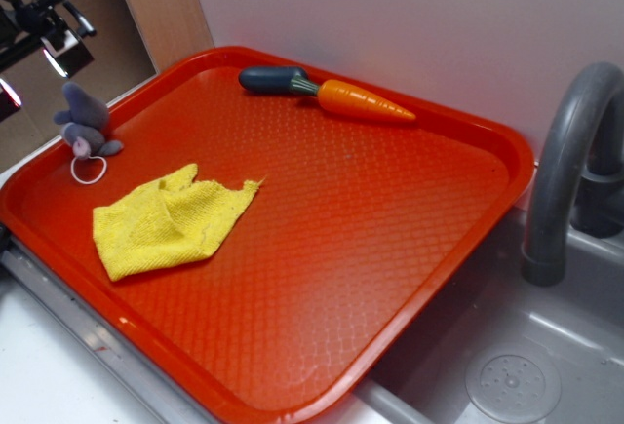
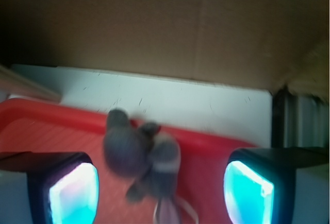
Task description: Grab the gray animal.
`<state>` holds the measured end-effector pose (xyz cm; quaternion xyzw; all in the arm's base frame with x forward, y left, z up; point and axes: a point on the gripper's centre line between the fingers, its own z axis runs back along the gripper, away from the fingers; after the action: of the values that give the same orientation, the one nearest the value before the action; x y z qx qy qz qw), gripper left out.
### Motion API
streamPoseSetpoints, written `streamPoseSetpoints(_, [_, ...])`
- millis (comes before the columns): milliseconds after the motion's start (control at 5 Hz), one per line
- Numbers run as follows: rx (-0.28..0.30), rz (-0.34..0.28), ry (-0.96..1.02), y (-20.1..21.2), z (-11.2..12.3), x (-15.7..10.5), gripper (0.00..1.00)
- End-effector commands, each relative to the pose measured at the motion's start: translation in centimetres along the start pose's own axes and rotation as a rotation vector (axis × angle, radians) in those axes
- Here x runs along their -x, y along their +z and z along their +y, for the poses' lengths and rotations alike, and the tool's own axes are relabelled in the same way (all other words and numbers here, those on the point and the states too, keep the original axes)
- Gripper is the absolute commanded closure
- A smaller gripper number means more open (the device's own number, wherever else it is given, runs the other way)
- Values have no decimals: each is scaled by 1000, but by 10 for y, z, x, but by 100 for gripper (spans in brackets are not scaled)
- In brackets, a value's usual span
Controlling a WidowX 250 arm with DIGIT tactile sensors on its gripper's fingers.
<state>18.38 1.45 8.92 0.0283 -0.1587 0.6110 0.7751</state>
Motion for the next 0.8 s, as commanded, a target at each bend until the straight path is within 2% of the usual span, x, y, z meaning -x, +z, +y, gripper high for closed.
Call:
streamPoseSetpoints(0, [54,-24,-31,-26,-29,-3,0])
streamPoseSetpoints(200, [66,2,-89,-33,-43,17,0])
streamPoseSetpoints(400, [39,-15,-96,-39,-43,25,100])
streamPoseSetpoints(600, [20,-24,-129,-28,-44,26,100])
